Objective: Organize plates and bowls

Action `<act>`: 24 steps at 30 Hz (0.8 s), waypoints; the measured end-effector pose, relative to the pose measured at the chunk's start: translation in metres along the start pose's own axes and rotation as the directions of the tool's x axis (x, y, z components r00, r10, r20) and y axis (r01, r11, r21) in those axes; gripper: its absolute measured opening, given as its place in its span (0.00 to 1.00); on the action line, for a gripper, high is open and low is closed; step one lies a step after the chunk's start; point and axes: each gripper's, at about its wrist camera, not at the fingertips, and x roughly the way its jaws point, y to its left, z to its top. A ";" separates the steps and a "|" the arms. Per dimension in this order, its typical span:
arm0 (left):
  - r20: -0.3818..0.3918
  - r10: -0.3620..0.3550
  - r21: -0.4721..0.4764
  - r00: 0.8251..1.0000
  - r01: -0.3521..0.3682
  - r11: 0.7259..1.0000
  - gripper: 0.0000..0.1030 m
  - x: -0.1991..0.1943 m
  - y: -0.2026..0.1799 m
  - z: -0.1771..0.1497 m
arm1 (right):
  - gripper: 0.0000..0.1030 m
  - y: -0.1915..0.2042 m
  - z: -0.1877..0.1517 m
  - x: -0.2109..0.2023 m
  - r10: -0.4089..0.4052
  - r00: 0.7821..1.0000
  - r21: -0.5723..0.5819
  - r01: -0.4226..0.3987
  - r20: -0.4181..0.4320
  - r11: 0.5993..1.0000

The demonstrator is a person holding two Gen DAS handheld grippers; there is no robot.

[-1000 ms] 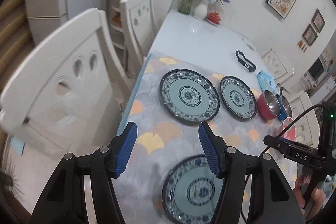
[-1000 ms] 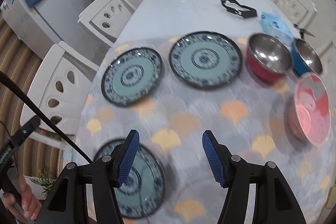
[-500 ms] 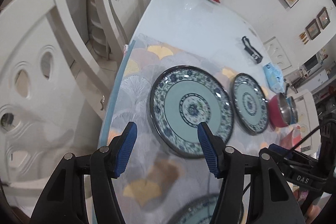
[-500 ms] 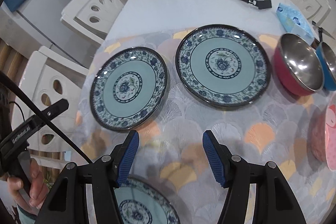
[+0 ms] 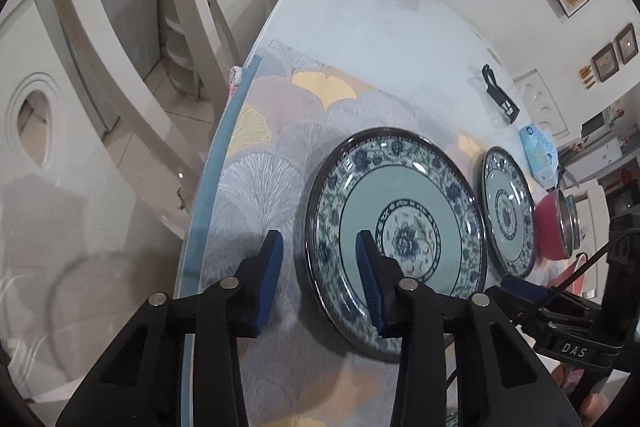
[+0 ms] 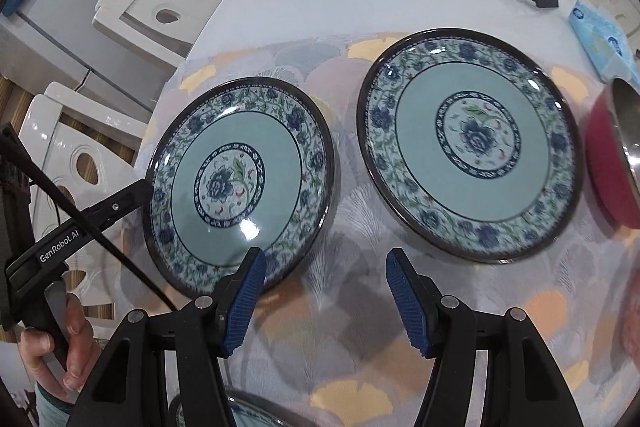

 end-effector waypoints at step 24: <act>0.001 -0.032 0.073 0.999 0.032 0.997 0.29 0.019 -0.006 0.005 | 0.50 0.017 0.015 0.028 -0.037 0.999 -0.060 0.038 0.015 0.997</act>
